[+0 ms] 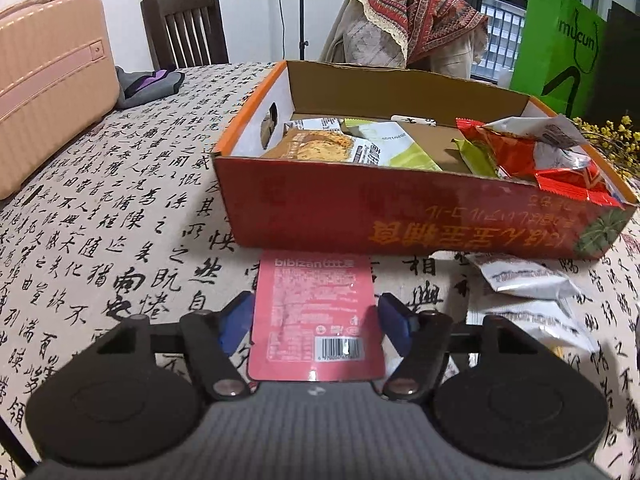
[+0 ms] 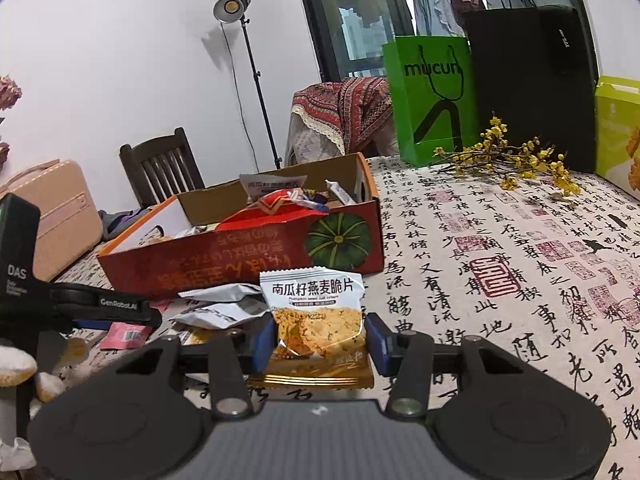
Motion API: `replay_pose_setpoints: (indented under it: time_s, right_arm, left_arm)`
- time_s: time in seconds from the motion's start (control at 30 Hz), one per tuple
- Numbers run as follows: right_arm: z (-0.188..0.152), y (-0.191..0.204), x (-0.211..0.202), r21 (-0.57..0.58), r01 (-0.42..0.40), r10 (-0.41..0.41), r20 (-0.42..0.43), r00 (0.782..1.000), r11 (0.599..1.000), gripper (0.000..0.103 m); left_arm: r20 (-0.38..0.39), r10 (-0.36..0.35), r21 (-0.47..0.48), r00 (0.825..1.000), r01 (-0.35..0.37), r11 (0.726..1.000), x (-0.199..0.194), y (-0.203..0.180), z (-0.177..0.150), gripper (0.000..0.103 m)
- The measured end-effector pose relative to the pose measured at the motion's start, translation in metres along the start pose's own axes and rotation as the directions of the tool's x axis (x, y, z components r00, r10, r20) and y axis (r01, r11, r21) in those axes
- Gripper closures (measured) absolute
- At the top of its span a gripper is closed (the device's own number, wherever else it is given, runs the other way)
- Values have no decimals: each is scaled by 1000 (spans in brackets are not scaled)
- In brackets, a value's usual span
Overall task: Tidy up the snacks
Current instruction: 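Grasp the pink bibizan packet with the left gripper while the right holds the cracker packet, then lower the pink packet and cracker packet into the box and open both grippers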
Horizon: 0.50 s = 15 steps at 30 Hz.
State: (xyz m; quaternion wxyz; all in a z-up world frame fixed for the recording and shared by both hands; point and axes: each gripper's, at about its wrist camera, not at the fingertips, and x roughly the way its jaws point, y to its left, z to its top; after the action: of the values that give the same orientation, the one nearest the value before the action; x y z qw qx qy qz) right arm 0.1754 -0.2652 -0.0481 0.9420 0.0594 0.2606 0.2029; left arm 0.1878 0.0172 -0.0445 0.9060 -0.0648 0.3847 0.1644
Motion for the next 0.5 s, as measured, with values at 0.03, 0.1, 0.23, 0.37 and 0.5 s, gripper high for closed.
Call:
replay_pose_setpoints:
  time_s: [0.03,0.1,0.23,0.37,0.5]
  right_arm:
    - [0,1,0,-3,-1,1,0,1000,1000,56]
    - [0,3,0,-7,-2,2,-2,1000,1000,56]
    - [0,7,0,-19,-9,9,-3,1000,1000,56]
    - [-1,11,0,-26,-15,15,-1,1000,1000,56]
    - [1,14,1,-35,-12,11,-3,1000,999,56]
  left_arm:
    - [3,-4,8,1000,4,1000,-1,1,-1,34]
    - [10,-12,18,1000,12,1000,-3,3,-4,34]
    - [13,-33,18,999,32,999,-8,8,-7,34]
    - [26,-46,21,999,46,999,-13,14,-12,34]
    - [50,-65,19,997,64,998,-23,19,-14,34]
